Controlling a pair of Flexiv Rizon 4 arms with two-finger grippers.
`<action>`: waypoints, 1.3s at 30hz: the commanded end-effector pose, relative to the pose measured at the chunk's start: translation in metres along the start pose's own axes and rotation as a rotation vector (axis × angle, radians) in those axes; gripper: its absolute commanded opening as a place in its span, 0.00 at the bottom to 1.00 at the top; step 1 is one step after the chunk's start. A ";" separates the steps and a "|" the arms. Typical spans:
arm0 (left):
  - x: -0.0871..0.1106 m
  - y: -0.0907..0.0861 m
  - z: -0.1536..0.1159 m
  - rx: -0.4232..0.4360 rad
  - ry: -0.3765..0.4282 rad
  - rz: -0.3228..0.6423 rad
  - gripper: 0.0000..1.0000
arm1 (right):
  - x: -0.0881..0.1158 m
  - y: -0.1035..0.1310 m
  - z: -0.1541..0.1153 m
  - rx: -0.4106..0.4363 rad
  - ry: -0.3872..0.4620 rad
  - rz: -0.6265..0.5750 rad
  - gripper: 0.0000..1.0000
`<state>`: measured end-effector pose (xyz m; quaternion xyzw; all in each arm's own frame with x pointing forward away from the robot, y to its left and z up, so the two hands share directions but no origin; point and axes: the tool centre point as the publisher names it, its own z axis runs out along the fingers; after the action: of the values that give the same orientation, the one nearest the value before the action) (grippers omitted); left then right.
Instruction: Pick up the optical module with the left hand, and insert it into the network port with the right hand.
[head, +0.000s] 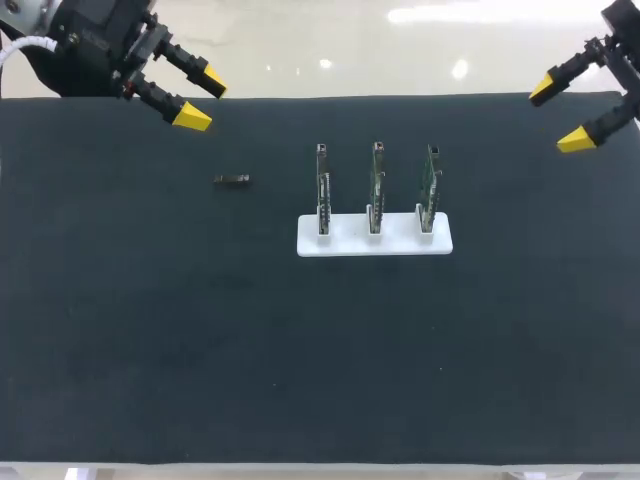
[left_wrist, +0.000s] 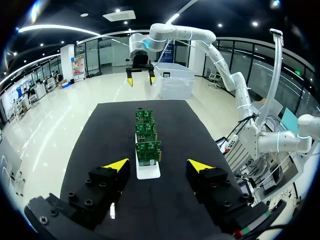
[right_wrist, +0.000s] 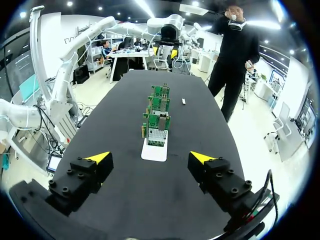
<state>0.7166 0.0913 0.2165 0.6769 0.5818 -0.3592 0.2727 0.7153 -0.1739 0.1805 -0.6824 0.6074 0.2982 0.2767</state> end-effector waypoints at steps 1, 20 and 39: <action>0.000 0.001 0.000 0.002 0.003 -0.001 1.00 | 0.000 0.000 0.000 0.000 0.000 0.000 1.00; 0.000 0.001 0.000 0.002 0.003 -0.001 1.00 | 0.000 0.000 0.000 0.000 0.000 0.000 1.00; 0.048 0.078 -0.029 0.017 0.348 0.002 1.00 | 0.000 0.000 0.000 0.000 0.000 0.000 1.00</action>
<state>0.7681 0.1351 0.1924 0.7149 0.6228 -0.2361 0.2127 0.7153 -0.1738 0.1807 -0.6825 0.6074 0.2981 0.2765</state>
